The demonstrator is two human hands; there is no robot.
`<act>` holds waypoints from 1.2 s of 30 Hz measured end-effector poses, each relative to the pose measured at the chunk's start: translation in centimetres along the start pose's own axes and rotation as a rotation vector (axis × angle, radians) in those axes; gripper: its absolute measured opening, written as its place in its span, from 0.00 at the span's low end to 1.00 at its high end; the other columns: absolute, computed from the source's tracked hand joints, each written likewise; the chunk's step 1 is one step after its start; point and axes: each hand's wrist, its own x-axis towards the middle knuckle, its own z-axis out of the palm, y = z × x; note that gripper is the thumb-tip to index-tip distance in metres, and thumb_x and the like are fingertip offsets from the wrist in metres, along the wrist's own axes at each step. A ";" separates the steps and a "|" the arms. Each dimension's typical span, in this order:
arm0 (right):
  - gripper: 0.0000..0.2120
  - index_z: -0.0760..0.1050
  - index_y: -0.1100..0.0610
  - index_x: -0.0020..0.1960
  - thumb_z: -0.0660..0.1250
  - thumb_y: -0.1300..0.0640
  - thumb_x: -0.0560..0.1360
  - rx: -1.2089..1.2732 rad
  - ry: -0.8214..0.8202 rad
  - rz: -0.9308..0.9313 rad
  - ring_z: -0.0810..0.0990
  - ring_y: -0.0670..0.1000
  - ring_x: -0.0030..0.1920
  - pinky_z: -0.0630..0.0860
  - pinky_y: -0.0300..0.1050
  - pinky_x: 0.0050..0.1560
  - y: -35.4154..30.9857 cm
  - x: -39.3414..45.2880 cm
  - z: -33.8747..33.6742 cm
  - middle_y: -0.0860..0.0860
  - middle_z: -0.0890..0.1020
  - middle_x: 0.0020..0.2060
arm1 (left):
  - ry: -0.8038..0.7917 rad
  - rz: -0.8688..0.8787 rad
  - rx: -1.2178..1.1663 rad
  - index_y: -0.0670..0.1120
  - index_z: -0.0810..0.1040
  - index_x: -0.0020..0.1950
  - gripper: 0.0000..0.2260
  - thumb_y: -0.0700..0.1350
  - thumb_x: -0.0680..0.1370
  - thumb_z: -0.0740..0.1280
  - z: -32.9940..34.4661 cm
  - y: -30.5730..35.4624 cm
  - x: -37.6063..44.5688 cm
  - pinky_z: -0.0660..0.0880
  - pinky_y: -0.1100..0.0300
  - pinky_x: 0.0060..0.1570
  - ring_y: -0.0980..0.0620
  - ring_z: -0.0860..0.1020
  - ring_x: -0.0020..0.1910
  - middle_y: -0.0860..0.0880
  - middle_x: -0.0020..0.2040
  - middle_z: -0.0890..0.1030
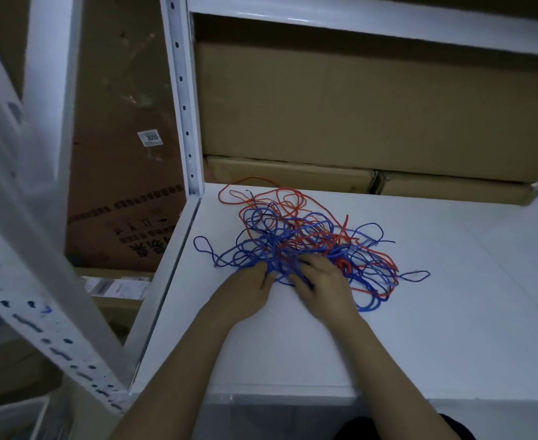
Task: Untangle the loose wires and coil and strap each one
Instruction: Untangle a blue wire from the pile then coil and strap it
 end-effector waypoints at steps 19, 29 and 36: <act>0.08 0.80 0.58 0.52 0.70 0.57 0.74 0.210 -0.144 0.339 0.76 0.50 0.46 0.70 0.42 0.44 2.8 3.4 -0.3 0.50 0.80 0.47 | 0.032 -0.004 0.136 0.44 0.69 0.43 0.11 0.47 0.83 0.56 1.0 0.8 2.1 0.63 0.57 0.35 0.51 0.70 0.36 0.48 0.37 0.72; 0.03 0.78 0.56 0.46 0.68 0.63 0.75 0.270 0.317 0.208 0.74 0.49 0.47 0.70 0.38 0.47 -1.2 1.9 -4.8 0.51 0.79 0.45 | 0.192 0.128 0.009 0.43 0.70 0.43 0.13 0.50 0.82 0.58 -1.2 4.0 -2.7 0.69 0.54 0.37 0.49 0.73 0.35 0.46 0.36 0.73; 0.11 0.74 0.51 0.44 0.62 0.66 0.78 0.926 0.239 0.276 0.79 0.46 0.36 0.75 0.36 0.41 -4.2 4.1 -9.7 0.50 0.80 0.34 | 0.397 0.105 0.160 0.44 0.69 0.43 0.11 0.49 0.82 0.60 -4.1 6.6 -2.2 0.61 0.57 0.35 0.48 0.71 0.37 0.49 0.35 0.72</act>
